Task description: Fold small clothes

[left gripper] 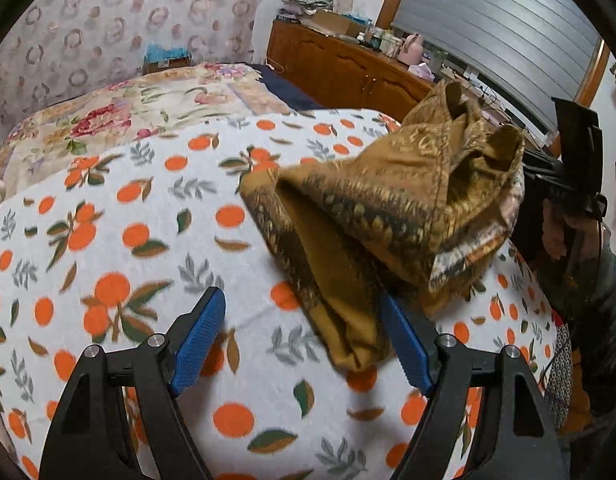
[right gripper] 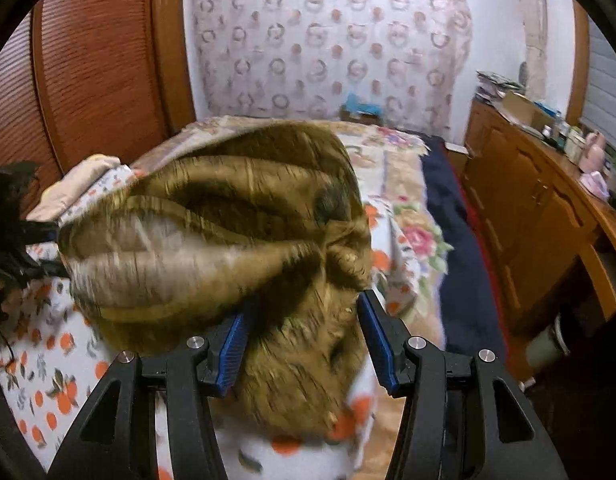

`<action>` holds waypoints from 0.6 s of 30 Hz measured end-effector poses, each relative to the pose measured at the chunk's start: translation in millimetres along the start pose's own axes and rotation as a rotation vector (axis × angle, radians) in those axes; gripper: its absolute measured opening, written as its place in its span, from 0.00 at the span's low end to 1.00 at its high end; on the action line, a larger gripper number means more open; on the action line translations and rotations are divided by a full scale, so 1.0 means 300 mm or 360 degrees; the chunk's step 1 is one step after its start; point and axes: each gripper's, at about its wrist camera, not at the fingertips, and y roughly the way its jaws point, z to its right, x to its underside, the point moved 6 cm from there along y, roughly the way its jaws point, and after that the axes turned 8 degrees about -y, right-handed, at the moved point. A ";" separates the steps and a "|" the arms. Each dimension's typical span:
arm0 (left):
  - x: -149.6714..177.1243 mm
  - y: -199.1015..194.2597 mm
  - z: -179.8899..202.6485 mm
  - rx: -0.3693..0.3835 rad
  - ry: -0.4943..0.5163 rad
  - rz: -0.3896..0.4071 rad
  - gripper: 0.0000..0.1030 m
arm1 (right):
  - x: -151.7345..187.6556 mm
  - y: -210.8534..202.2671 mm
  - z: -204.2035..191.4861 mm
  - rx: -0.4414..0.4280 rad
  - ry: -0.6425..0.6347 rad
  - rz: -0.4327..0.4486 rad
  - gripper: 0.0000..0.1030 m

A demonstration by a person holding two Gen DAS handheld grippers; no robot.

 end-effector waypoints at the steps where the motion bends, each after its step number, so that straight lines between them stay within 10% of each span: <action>1: -0.013 0.002 0.002 0.0002 -0.0003 0.0004 0.78 | -0.022 0.009 -0.001 -0.0009 -0.0004 0.0020 0.54; 4: -0.065 0.022 0.013 0.0027 -0.0007 0.0019 0.78 | -0.068 0.034 0.007 -0.0086 -0.0006 0.0081 0.53; 8: -0.143 0.047 0.044 0.0029 0.0032 0.0077 0.78 | -0.072 0.045 0.037 -0.0188 0.0026 0.0133 0.06; 18: -0.265 0.077 -0.085 -0.0158 -0.0172 0.0222 0.78 | 0.000 0.106 0.222 0.0114 0.0327 0.0040 0.03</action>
